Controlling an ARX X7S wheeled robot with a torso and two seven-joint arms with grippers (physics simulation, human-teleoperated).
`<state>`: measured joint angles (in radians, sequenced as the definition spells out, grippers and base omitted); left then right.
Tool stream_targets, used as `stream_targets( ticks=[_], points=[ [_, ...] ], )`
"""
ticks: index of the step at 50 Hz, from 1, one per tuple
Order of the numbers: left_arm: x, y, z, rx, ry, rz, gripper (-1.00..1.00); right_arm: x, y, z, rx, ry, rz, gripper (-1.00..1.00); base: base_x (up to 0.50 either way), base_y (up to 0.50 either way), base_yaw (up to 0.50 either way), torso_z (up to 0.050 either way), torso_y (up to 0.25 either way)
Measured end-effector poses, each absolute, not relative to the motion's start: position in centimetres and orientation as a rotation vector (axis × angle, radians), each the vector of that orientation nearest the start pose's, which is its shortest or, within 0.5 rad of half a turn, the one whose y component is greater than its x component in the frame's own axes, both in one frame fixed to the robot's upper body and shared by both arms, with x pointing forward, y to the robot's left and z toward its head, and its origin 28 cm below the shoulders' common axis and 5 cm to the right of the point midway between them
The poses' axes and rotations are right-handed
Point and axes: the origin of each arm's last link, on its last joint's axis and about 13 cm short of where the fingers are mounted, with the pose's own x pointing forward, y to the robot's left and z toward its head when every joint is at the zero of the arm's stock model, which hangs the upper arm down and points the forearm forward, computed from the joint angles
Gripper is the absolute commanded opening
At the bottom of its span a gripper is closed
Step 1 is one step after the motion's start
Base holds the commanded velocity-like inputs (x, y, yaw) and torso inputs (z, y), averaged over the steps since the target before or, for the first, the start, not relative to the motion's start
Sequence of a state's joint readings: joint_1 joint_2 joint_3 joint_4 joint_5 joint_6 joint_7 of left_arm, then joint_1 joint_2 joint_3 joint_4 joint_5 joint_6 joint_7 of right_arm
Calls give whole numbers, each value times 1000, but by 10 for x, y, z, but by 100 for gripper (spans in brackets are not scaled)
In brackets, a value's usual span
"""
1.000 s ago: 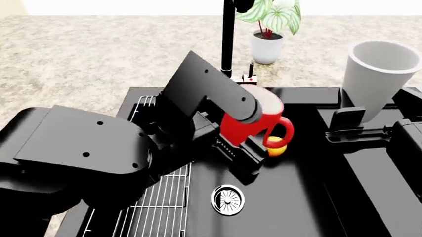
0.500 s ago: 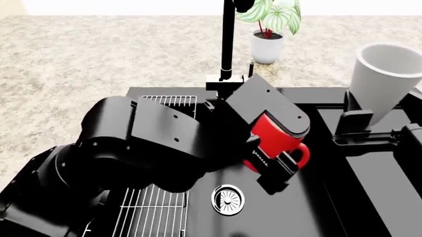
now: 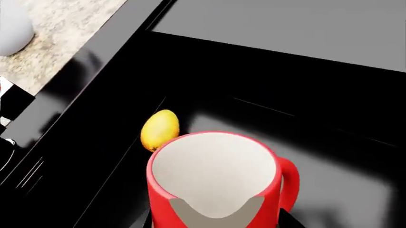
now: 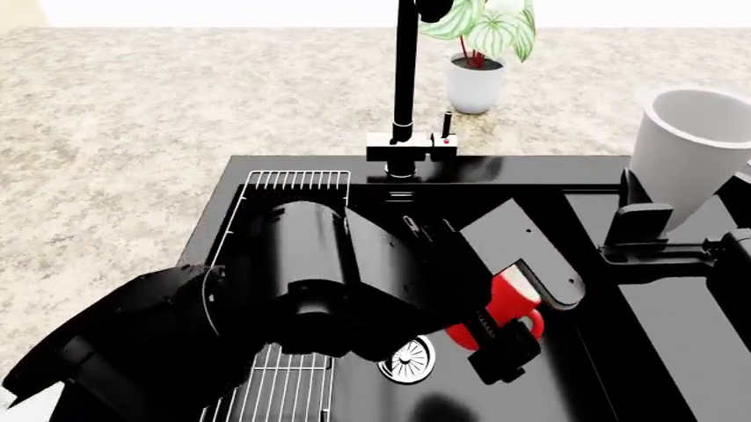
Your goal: Pick the cup and mug and place them in the sink. Then turn on the water.
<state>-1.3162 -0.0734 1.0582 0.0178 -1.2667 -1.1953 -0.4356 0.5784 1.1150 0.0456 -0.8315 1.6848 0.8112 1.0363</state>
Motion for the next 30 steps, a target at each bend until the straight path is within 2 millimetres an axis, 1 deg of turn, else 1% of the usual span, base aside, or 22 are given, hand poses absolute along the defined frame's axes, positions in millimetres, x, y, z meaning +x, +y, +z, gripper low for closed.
stream_targets(
  ticks=[15,30],
  points=[
    [263,50,205,664,485,-920,-100,159,-169,264,-113,-32,-77,-100,1,0,0,1,1],
    [260,45,185,691,523,-939,-100,159,-171,260,-108,-25,-79,-100,1,0,0,0,1]
  ],
)
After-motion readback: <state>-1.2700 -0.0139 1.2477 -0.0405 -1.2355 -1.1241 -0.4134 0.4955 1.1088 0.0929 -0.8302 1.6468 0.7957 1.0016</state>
